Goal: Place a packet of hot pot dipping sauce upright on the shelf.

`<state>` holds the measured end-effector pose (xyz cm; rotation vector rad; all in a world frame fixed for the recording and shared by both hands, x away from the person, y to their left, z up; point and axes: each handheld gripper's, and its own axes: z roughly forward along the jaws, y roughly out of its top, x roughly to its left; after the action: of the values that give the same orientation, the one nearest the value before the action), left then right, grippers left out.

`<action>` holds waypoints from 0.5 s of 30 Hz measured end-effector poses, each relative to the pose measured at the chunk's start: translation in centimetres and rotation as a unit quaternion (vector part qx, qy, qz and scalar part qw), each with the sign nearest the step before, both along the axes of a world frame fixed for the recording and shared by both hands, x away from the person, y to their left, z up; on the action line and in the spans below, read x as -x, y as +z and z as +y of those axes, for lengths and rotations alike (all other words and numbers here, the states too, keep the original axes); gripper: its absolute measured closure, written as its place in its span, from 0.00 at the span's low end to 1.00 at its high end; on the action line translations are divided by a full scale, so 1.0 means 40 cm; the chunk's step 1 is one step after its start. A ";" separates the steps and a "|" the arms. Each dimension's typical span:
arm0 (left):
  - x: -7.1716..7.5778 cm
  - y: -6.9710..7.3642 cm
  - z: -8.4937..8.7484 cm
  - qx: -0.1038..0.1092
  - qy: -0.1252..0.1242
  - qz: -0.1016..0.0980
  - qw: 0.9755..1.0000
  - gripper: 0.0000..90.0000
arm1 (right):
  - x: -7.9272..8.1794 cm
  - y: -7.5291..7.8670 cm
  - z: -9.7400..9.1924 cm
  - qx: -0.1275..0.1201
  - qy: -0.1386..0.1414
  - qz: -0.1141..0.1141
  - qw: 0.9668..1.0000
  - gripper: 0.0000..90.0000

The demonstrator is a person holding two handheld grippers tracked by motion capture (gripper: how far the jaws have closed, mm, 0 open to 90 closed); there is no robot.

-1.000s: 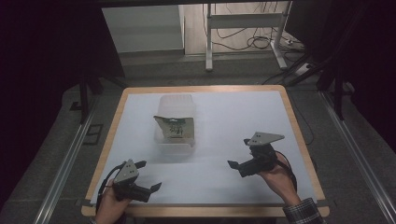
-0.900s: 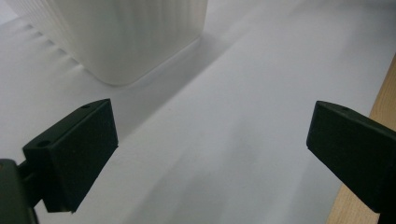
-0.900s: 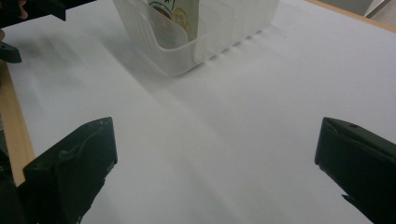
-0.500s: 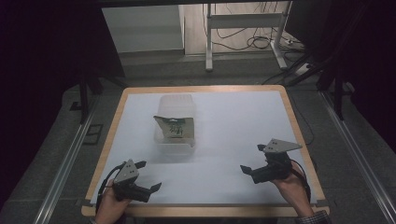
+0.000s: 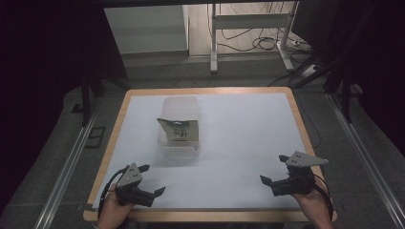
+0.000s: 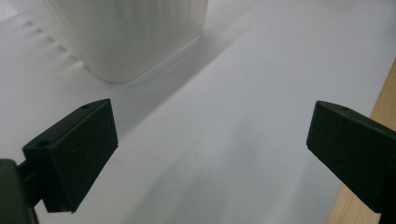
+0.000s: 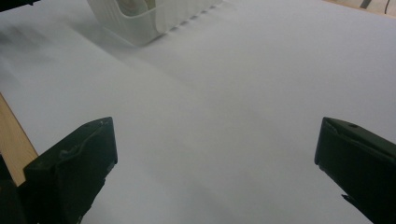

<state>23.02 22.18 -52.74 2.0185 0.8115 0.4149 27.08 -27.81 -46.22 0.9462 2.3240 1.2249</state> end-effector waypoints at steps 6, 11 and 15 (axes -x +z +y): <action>0.000 0.000 0.001 0.000 0.001 0.000 1.000 0.02 | 0.017 -0.007 -0.026 0.003 -0.012 0.002 1.000 0.00; 0.001 -0.001 0.001 0.000 0.002 0.001 1.000 0.02 | 0.029 -0.021 -0.049 0.008 -0.025 0.007 1.000 0.00; 0.001 -0.001 0.002 -0.001 0.002 0.002 1.000 0.02 | 0.039 -0.033 -0.073 0.007 -0.039 0.014 0.999 0.00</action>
<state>22.99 22.24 -52.79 2.0202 0.8191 0.4140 25.53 -30.74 -47.55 1.0440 2.2908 1.1704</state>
